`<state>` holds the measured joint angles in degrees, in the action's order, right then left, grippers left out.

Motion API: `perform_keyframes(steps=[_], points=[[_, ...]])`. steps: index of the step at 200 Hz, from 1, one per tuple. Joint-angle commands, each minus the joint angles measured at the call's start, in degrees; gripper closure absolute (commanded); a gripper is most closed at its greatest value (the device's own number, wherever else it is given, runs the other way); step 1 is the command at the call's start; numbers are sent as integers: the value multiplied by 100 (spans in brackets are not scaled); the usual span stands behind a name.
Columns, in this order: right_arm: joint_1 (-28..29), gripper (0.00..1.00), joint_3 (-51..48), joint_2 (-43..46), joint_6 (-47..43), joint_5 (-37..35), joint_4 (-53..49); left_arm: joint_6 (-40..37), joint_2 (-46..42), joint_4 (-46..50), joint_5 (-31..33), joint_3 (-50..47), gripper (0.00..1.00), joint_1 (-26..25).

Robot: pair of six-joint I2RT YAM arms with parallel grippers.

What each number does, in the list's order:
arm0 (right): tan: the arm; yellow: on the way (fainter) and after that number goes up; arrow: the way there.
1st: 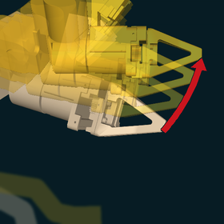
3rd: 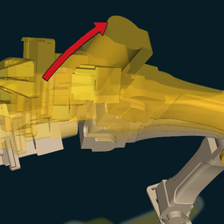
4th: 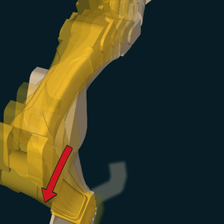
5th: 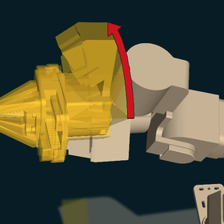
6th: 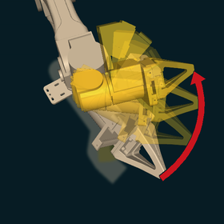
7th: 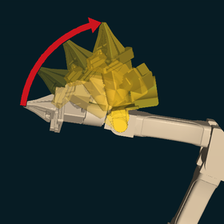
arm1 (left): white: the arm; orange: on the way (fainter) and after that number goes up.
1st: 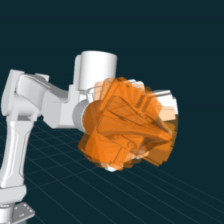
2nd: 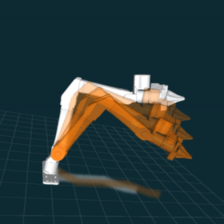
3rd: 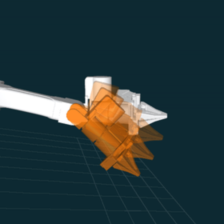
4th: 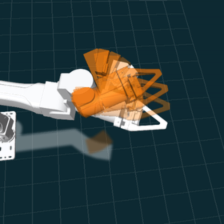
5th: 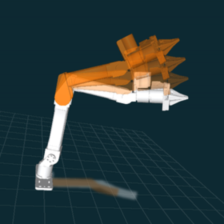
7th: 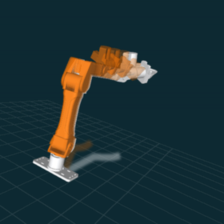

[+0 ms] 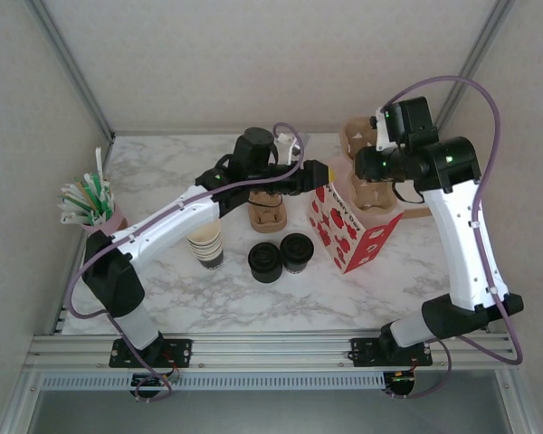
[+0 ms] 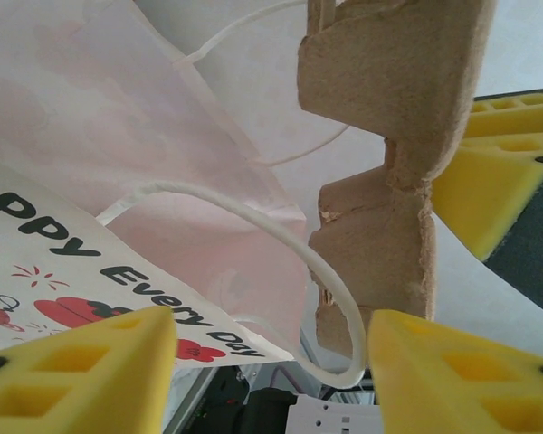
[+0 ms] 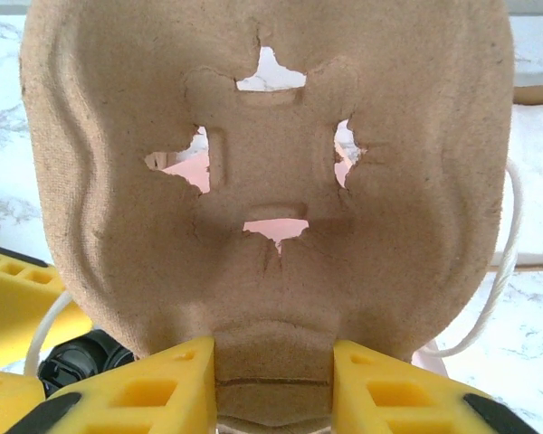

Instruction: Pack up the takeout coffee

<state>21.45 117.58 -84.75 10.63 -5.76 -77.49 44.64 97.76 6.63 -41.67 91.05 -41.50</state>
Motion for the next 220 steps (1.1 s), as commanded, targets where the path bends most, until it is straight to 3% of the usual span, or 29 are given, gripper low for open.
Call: perform_keyframes(steps=[1,49,91,220], points=[[-84,67,185,-143,-158,91,-256,11,77,-227,-200,242,50,-8],[-148,67,202,-337,-237,251,-287,-24,148,-117,-144,325,86,-3],[-163,66,292,-580,-333,433,-384,-340,107,238,-17,375,100,21],[-348,66,283,-999,-581,528,-653,-720,-72,490,-42,-17,100,353]])
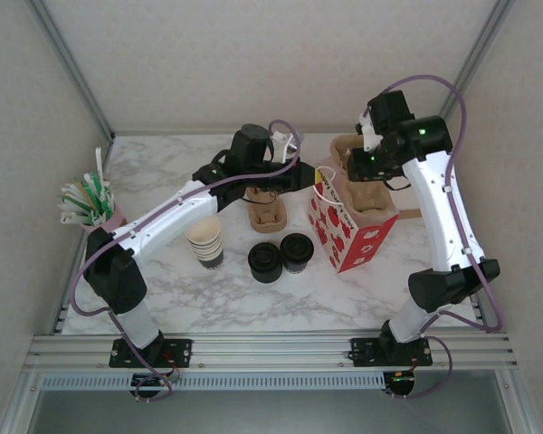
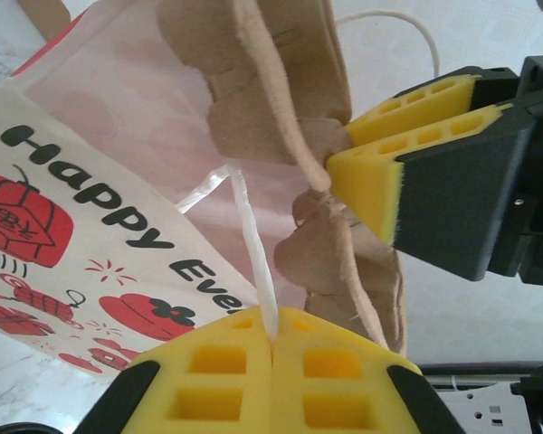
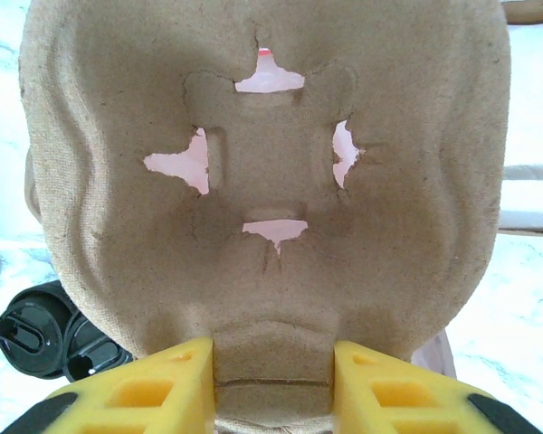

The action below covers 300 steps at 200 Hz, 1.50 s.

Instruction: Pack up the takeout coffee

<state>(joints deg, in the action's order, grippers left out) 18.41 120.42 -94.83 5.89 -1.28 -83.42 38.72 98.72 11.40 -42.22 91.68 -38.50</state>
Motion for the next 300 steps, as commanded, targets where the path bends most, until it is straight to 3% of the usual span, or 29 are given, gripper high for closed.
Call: perform_keyframes(steps=[1,98,174,300], points=[[-42,66,-1,8,-106,86,-56,-128,-169,12,8,-80,100,53],[-14,66,-475,-26,-167,33,93,-84,-160,-57,12,-153,100,62],[467,66,-401,-62,-220,-417,137,-27,-158,-127,8,-185,100,63],[400,67,-763,6,-44,-817,200,-49,-162,-94,18,-186,100,62]])
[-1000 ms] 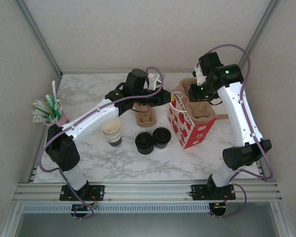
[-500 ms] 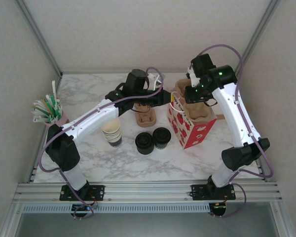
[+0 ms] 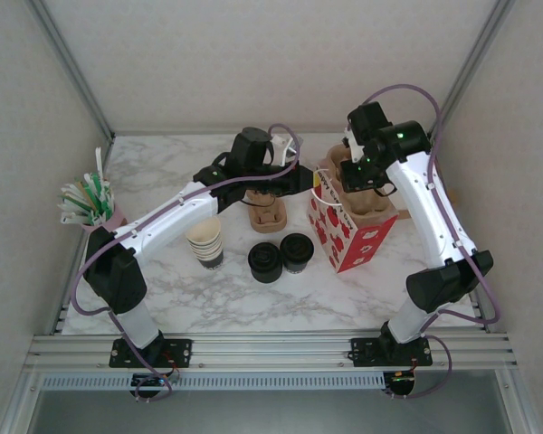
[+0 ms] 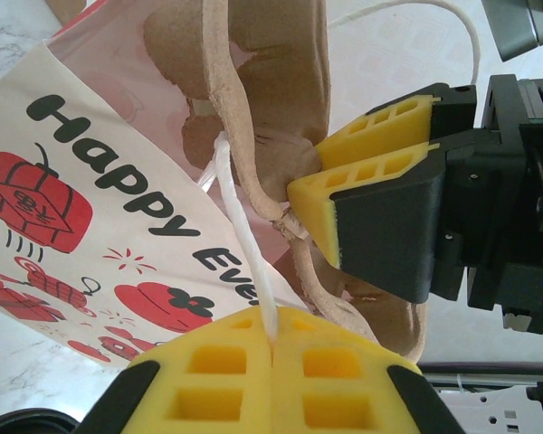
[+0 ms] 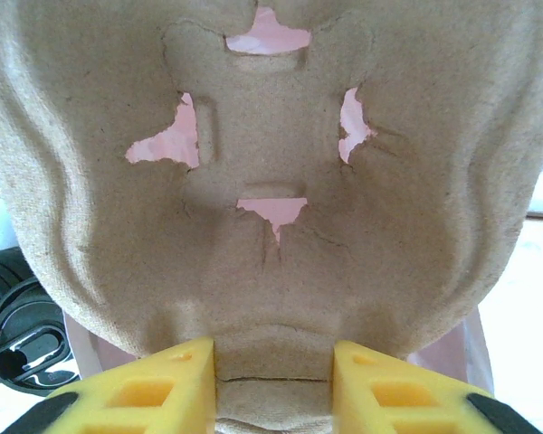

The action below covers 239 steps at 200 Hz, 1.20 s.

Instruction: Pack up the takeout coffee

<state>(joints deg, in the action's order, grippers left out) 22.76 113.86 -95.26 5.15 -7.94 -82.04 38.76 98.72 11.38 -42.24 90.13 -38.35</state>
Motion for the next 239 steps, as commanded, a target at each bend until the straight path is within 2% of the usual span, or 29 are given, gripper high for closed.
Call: perform_keyframes(steps=[1,88,152,180,239], points=[[-39,67,-109,51,30,-157,68,-53,-161,-87,22,-30,100,47],[-280,66,-235,329,74,89,254,-53,-332,-61,154,-278,100,64],[-202,66,-504,333,31,363,408,-9,-486,-161,213,-545,100,126],[-20,66,-557,292,13,288,426,8,-476,-203,198,-526,100,130],[-31,67,-555,177,142,-144,372,17,-481,-239,181,-533,100,130]])
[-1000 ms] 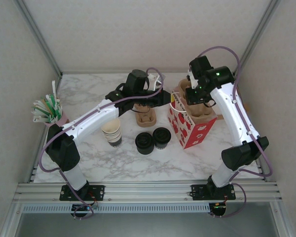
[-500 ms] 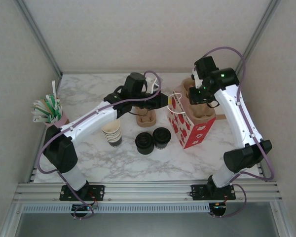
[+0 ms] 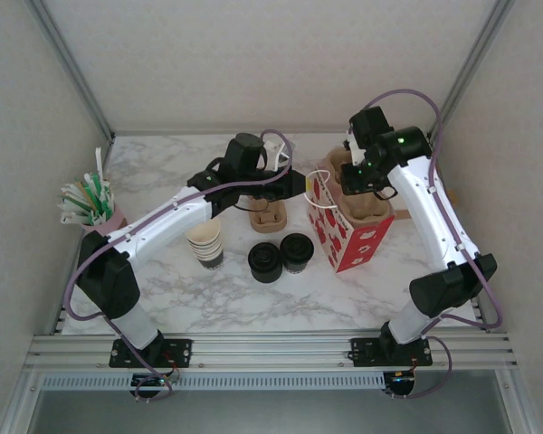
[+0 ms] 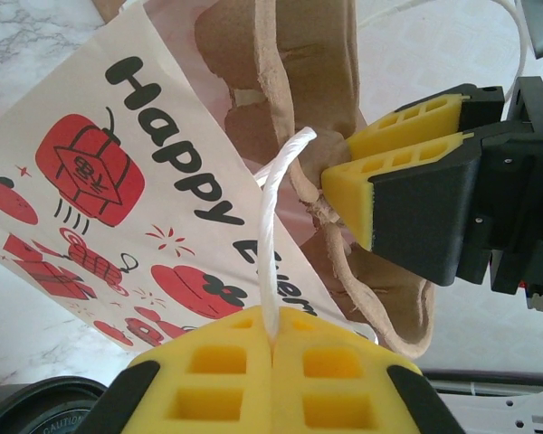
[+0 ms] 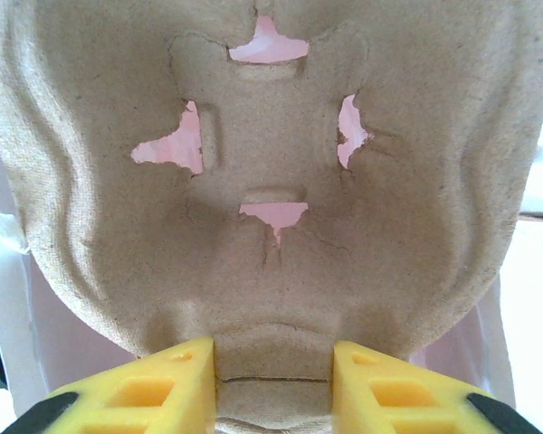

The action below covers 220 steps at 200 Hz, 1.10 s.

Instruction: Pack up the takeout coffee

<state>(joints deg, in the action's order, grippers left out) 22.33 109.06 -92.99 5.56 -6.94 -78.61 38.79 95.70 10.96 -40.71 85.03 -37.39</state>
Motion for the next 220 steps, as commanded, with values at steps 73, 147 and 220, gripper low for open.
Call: perform_keyframes(steps=[73,147,220], points=[[-16,67,-297,-105,95,-272,151,-3,-182,-198,28,-42,100,30],[15,67,-695,-22,49,-99,369,15,-120,-219,3,-16,100,35],[11,67,-1081,-61,137,-22,610,33,-112,-221,23,-10,100,30]])
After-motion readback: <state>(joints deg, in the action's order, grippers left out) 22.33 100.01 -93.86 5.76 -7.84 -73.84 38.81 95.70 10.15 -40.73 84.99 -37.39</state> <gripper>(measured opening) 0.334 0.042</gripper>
